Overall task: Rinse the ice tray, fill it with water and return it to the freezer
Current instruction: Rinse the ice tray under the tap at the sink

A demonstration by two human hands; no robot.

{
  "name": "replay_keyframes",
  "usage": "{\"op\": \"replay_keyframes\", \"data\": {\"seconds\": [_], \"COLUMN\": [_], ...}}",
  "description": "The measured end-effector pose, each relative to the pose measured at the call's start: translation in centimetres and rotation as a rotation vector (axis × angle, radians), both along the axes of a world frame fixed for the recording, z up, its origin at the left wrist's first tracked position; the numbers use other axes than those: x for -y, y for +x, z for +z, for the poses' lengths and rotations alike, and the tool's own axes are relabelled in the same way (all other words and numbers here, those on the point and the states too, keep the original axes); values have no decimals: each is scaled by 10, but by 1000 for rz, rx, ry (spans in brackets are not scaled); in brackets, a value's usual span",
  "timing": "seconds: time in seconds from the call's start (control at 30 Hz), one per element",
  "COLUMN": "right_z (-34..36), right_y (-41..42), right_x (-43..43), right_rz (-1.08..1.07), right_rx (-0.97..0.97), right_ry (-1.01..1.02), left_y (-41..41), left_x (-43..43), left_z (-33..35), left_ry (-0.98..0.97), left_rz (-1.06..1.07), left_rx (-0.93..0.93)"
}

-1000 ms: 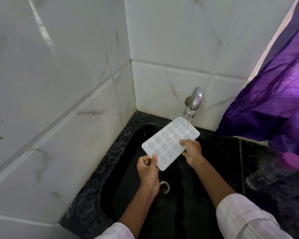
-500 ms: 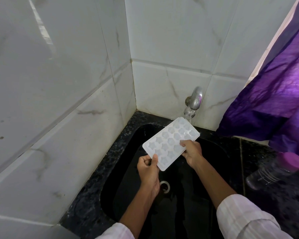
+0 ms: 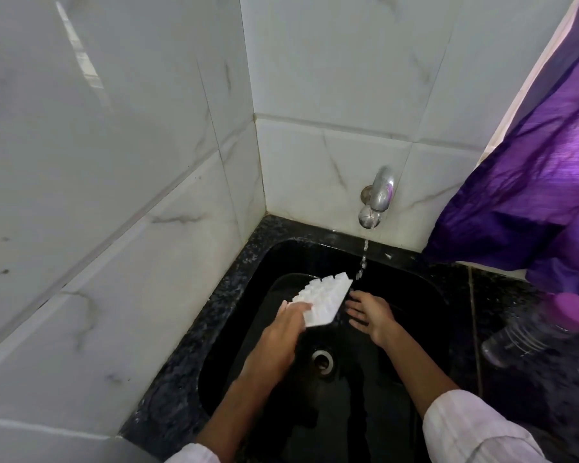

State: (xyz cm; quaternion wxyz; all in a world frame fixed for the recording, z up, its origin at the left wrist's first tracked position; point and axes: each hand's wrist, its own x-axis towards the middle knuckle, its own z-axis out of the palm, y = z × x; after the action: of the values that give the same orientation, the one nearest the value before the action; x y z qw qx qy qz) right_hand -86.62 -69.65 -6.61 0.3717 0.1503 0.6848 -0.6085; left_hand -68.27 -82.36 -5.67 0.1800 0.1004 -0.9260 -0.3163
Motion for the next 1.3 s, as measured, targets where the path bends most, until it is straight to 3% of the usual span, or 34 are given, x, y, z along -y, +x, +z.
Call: {"op": "replay_keyframes", "data": {"seconds": [0.03, 0.1, 0.2, 0.3, 0.4, 0.5, 0.63, 0.83, 1.3], "right_z": [-2, -4, -3, 1, 6, 15, 21, 30, 36], "right_y": [1, 3, 5, 3, -1, -4, -7, -17, -13], "right_x": [-2, -7, -15, -21, -25, -25, -23, -17, 2], "right_rz": [-6, -27, -76, -127, -170, -209, -283, -418, -415], "right_rx": [-5, -11, -16, -41, -60, -82, -38, -68, -161], "right_ry": [13, 34, 47, 50, 50, 53, -33, -94, 192], "left_y": [2, 5, 9, -3, -26, -48, -71, -83, -79], "left_x": [2, 4, 5, 4, -5, -17, -37, -58, -66], "left_z": [-3, -14, -24, -26, -13, -1, 9, 13, 10], "left_ry": [-124, -180, 32, 387, 775, 1157, 1410, 1505, 1385], "left_rz": [-72, -99, 110, 416, 674, 697, 682, 635, 513], "left_rx": [-13, 60, 80, -66, -58, -123, -183, -112, -42]}}
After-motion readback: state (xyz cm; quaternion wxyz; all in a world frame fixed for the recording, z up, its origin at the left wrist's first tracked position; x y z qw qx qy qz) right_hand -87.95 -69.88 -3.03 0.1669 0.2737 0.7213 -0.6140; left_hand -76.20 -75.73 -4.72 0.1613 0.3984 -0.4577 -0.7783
